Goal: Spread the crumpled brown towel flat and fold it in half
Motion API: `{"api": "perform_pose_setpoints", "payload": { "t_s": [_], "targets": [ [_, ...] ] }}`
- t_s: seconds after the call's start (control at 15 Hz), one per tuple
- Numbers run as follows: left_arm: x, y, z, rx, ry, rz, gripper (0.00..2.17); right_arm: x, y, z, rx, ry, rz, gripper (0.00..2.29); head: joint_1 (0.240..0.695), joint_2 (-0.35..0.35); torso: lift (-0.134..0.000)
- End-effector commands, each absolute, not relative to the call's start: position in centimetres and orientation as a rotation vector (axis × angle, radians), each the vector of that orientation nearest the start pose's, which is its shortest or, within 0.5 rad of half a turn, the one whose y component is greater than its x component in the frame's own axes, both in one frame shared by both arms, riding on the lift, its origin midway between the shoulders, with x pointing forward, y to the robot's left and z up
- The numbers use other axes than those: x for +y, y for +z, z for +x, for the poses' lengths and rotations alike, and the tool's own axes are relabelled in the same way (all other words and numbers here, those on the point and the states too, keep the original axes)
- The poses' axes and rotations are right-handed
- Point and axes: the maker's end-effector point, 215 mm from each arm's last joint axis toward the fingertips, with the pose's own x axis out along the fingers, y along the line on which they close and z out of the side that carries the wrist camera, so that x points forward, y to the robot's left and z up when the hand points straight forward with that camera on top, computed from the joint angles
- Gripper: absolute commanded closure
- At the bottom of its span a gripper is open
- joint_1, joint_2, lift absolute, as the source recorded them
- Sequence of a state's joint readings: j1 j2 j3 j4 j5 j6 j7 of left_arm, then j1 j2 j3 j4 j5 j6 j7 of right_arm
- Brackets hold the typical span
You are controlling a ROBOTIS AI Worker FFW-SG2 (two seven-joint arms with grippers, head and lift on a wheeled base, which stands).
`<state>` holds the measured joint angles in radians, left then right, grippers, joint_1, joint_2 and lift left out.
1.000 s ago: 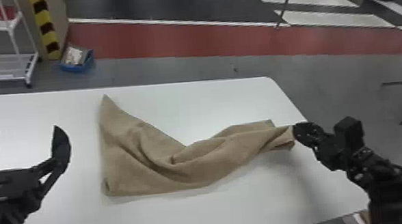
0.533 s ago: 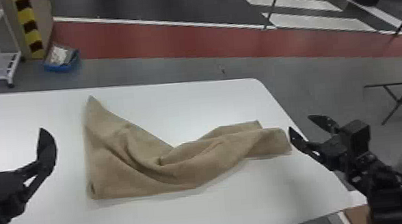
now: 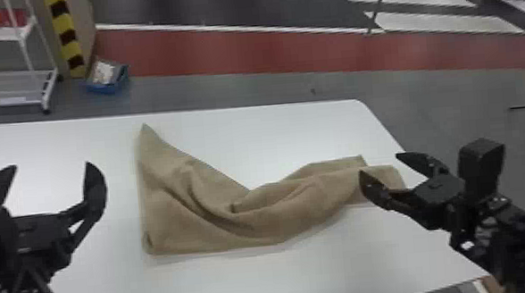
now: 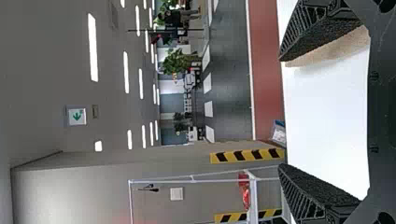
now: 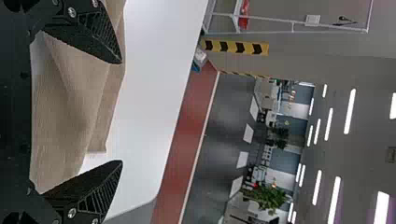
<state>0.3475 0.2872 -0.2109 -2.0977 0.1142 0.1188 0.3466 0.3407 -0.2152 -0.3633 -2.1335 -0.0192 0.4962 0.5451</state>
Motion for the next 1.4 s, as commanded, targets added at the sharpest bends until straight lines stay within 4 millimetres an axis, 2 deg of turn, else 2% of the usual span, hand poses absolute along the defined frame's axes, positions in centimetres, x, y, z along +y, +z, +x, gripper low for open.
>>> {"api": "perform_pose_setpoints", "payload": {
  "t_s": [0.0,0.07,0.2,0.27,0.4,0.47,0.6,0.8,0.93,1.07,1.33],
  "targets": [
    [21.5,-29.0,48.1,-0.027,0.042,0.077,0.07,-27.9,-35.6,46.1,0.384,0.338,-0.121,0.16,0.695,-0.180,-0.125],
    [21.7,-28.8,48.0,-0.029,0.043,0.081,0.07,-24.7,-37.2,45.4,0.430,0.390,-0.089,0.19,0.695,-0.150,-0.125],
    [21.7,-28.7,48.0,-0.030,0.042,0.080,0.07,-18.3,-38.1,44.9,0.429,0.480,-0.080,0.20,0.695,-0.090,-0.125],
    [21.6,-28.6,48.0,-0.031,0.040,0.080,0.07,-15.5,-38.2,44.7,0.408,0.516,-0.081,0.22,0.695,-0.022,-0.125],
    [21.3,-28.6,48.0,-0.031,0.032,0.074,0.07,-10.1,-36.8,44.7,0.288,0.569,-0.082,0.22,0.695,0.038,-0.125],
    [21.3,-28.6,48.0,-0.032,0.033,0.072,0.07,-8.0,-36.2,44.6,0.243,0.578,-0.074,0.22,0.695,0.068,-0.125],
    [21.3,-28.8,47.9,-0.029,0.033,0.073,0.07,-4.9,-35.7,44.6,0.199,0.596,-0.075,0.22,0.695,0.135,-0.125],
    [21.5,-28.9,47.7,-0.030,0.035,0.073,0.07,-1.9,-37.1,44.3,0.216,0.636,-0.102,0.29,0.695,0.190,-0.125],
    [21.6,-29.1,47.6,-0.028,0.036,0.072,0.07,0.3,-38.8,43.3,0.243,0.674,-0.125,0.29,0.695,0.228,-0.125],
    [21.5,-29.2,47.6,-0.028,0.035,0.069,0.07,1.4,-40.6,42.9,0.256,0.682,-0.149,0.29,0.695,0.250,-0.125],
    [21.6,-29.4,47.6,-0.028,0.034,0.069,0.07,3.6,-42.4,42.7,0.250,0.705,-0.173,0.34,0.695,0.285,-0.125]
  ]
}}
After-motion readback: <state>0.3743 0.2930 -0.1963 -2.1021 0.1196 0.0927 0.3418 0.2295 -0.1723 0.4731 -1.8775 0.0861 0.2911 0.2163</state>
